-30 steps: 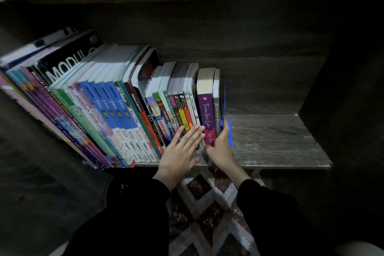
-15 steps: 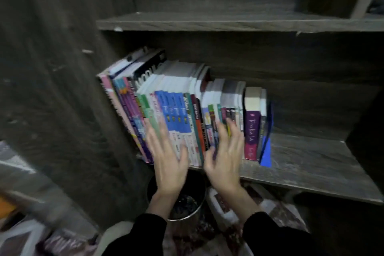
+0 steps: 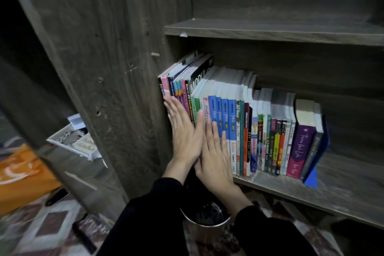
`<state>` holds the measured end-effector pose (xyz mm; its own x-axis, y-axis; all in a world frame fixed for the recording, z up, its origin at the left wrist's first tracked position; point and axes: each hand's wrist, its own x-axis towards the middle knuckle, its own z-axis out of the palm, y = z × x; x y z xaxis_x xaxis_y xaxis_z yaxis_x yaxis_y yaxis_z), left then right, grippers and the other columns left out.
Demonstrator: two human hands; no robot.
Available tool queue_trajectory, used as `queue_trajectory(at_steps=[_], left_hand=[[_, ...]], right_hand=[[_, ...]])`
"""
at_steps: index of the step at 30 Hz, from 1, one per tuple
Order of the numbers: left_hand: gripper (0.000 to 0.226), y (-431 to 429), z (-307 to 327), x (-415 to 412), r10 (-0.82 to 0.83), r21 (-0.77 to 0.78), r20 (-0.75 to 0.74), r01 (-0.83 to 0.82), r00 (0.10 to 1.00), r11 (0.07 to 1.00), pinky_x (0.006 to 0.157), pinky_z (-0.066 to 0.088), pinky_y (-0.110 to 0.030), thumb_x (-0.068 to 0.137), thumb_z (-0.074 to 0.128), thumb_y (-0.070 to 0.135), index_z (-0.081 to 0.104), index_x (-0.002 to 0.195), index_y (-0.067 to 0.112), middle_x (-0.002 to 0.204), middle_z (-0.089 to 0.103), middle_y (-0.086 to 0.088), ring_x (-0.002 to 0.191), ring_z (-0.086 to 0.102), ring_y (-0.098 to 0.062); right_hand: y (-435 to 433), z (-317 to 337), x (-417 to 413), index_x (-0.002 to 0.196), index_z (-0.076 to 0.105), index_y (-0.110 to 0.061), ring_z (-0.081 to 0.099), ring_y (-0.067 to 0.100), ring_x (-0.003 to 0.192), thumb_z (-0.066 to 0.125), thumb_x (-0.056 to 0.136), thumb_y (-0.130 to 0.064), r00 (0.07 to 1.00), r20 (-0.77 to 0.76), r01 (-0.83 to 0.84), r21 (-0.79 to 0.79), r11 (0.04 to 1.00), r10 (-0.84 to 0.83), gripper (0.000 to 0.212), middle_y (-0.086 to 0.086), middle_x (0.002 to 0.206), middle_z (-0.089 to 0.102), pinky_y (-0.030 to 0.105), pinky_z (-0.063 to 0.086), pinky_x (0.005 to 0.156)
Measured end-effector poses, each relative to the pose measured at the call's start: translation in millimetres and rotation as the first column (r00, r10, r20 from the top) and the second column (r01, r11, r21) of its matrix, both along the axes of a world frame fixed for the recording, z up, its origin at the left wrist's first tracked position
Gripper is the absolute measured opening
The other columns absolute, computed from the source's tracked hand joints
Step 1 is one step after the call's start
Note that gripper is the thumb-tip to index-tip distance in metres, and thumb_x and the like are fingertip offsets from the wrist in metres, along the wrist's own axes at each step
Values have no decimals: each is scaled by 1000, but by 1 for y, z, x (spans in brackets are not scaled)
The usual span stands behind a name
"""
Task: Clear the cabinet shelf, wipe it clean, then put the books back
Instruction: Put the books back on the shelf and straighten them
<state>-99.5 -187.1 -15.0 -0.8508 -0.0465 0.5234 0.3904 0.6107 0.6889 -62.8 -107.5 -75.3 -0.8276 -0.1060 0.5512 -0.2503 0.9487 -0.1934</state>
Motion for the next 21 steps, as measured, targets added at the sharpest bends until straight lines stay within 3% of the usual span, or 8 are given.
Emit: queue_trajectory(at_steps=[6, 11, 14, 21], left_hand=[[87, 10, 8, -4, 112, -80, 93, -105, 989, 991, 115, -20, -31, 88, 11, 66, -34, 138, 12, 143, -45, -1, 135, -39, -9], [90, 6, 10, 0, 99, -133, 121, -83, 988, 988, 112, -24, -33, 86, 12, 68, -36, 138, 12, 140, -49, 0, 135, -40, -10], [91, 4, 12, 2, 124, -188, 145, -96, 982, 977, 110, -26, -35, 86, 13, 69, -36, 138, 12, 140, -48, 0, 135, -39, -12], [88, -8, 7, 15, 52, -281, 235, 16, 971, 960, 115, -20, -41, 87, 12, 67, -32, 140, 12, 144, -44, -5, 136, -38, -15]], right_hand=[[-5, -6, -11, 148, 14, 2, 9, 29, 146, 74, 71, -23, 1000, -28, 12, 0, 1000, -12, 101, 20, 156, 15, 45, 16, 113], [-1, -6, -9, 149, 10, 0, 5, 27, 147, 64, 74, -20, 999, -41, 2, 31, 1000, -1, 95, 19, 157, 13, 45, 12, 115], [1, -4, -8, 148, 12, -1, -3, 25, 148, 70, 69, -16, 998, -58, -5, 11, 1000, 6, 99, 22, 154, 23, 43, 11, 116], [5, -7, 0, 149, 20, 1, 5, 30, 148, 72, 71, -22, 997, -36, 68, 156, 985, -63, 96, 17, 159, 7, 49, 12, 116]])
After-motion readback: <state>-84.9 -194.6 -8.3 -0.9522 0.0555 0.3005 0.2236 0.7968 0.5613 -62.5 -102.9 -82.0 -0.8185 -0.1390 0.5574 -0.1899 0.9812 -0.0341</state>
